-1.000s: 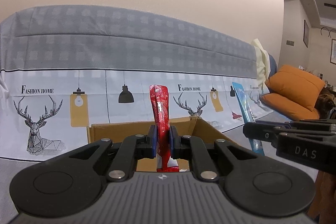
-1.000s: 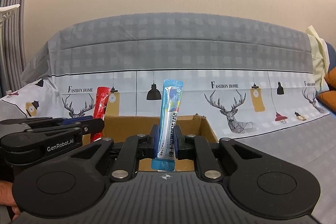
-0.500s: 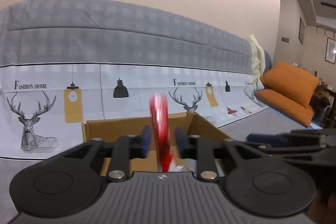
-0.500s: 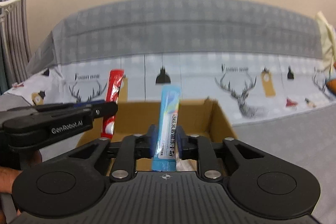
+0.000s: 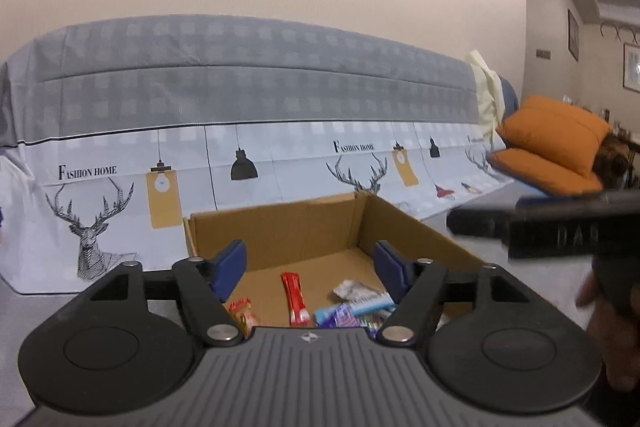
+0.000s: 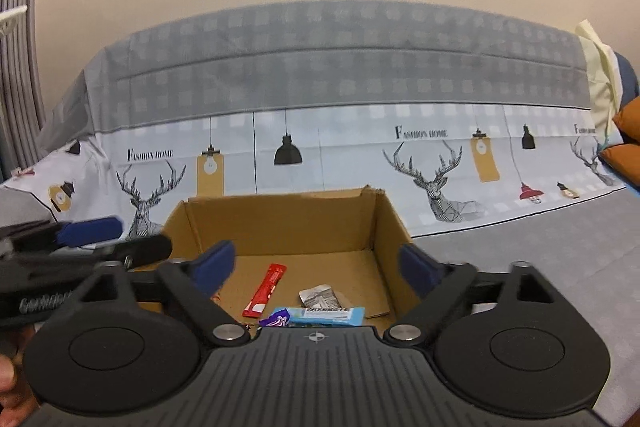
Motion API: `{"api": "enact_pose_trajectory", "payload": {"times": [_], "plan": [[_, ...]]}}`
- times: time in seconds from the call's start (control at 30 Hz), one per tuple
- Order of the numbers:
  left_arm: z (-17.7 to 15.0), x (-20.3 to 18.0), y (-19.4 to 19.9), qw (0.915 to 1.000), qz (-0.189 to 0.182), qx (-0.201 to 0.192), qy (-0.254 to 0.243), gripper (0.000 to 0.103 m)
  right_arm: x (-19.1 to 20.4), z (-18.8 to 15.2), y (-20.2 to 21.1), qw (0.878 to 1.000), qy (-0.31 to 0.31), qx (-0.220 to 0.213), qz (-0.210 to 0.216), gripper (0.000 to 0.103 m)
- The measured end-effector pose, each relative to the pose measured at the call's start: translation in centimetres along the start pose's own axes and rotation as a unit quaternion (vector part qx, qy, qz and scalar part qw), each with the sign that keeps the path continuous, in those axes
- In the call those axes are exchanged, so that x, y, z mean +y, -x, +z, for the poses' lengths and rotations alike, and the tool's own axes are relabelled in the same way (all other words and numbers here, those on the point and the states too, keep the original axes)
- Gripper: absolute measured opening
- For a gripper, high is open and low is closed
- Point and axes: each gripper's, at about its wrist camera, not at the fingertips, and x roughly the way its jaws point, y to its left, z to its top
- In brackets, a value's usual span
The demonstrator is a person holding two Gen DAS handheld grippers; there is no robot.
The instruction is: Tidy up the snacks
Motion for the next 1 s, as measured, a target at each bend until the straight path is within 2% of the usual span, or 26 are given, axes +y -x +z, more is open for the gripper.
{"api": "enact_pose_trajectory", "payload": {"times": [0.03,0.2,0.3,0.37,0.4,0.53,0.63,0.77,1.0], "plan": [[-0.3,-0.3,0.6,1.0,0.001,0.002,-0.002,0.081,-0.2,0.0,0.6,1.0,-0.004,-0.004,-0.002,0.103],[-1.4,-2.1,4.2,0.9996,0.024,-0.001,-0.012,0.085,-0.8,-0.8,3.4,0.999,-0.037,0.0,-0.026,0.103],[-1.6,-2.5,5.9,0.9989,0.045,0.008,0.013,0.086,-0.5,-1.6,5.0,0.998,-0.037,0.022,-0.036,0.103],[-1.7,-2.2,6.6,0.9975,0.051,0.023,0.044,0.094,0.0,-2.2,6.0,0.999,-0.025,0.029,-0.039,0.103],[-1.8,-2.1,6.9,0.9961,0.06,0.031,0.056,0.103,0.2,-2.4,6.4,0.999,-0.019,0.03,-0.038,0.103],[-2.5,-1.2,6.1,0.9889,0.075,0.087,0.094,0.103,1.4,-3.2,6.6,0.998,0.021,0.038,-0.041,0.103],[-3.1,-0.7,4.7,0.9845,0.092,0.118,0.092,0.103,1.8,-3.5,5.3,0.997,0.037,0.057,-0.045,0.103],[-3.6,-0.1,3.3,0.9779,0.115,0.142,0.101,0.103,2.0,-3.8,4.0,0.995,0.037,0.082,-0.043,0.103],[-4.1,-0.2,2.4,0.9739,0.112,0.165,0.109,0.103,2.1,-4.0,3.3,0.994,0.031,0.093,-0.042,0.103]]}}
